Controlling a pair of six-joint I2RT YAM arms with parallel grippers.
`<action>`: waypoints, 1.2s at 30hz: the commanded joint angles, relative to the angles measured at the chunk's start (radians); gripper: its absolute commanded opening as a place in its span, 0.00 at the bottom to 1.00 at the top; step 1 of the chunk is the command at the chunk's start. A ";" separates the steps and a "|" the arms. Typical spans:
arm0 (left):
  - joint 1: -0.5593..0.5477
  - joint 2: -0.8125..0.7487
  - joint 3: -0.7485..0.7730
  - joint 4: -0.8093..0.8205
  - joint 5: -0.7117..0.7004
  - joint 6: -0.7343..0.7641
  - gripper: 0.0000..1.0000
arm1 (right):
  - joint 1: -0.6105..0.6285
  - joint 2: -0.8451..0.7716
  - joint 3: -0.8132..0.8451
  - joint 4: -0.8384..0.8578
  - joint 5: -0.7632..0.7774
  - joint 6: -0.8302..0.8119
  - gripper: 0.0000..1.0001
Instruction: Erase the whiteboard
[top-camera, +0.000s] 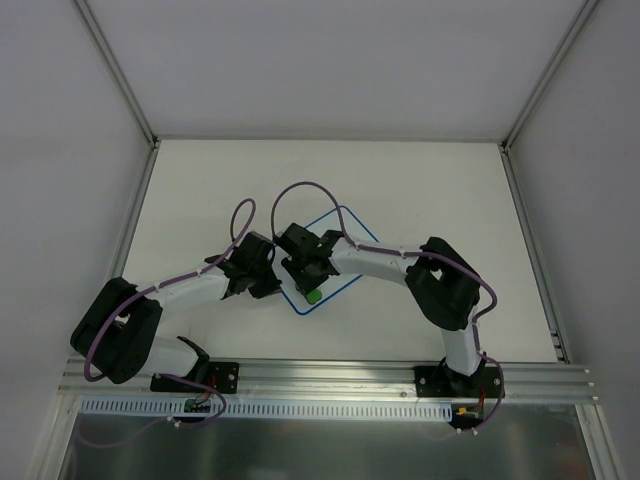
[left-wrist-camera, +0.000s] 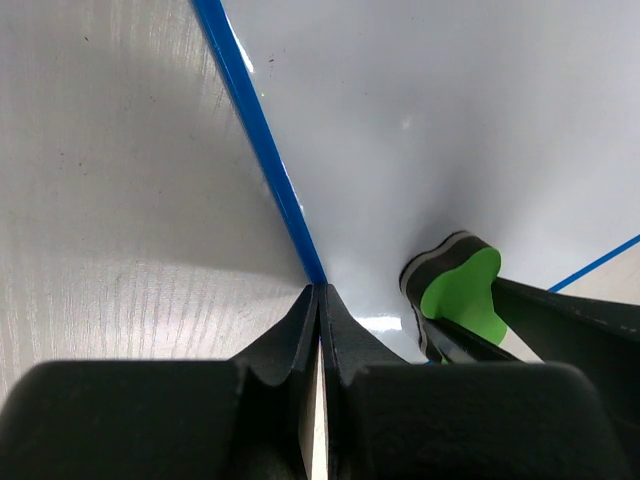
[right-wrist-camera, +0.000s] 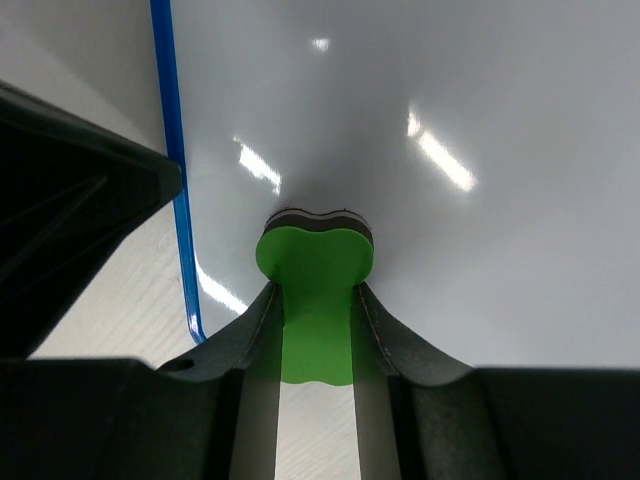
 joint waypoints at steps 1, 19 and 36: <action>-0.006 0.032 -0.032 -0.059 -0.094 0.002 0.00 | 0.011 0.032 -0.099 -0.190 -0.040 -0.005 0.00; -0.006 0.013 -0.046 -0.059 -0.086 0.019 0.00 | -0.222 -0.046 -0.149 -0.142 0.138 0.052 0.00; -0.006 -0.042 -0.032 -0.067 -0.080 0.073 0.00 | -0.458 -0.152 -0.123 -0.097 0.150 0.041 0.00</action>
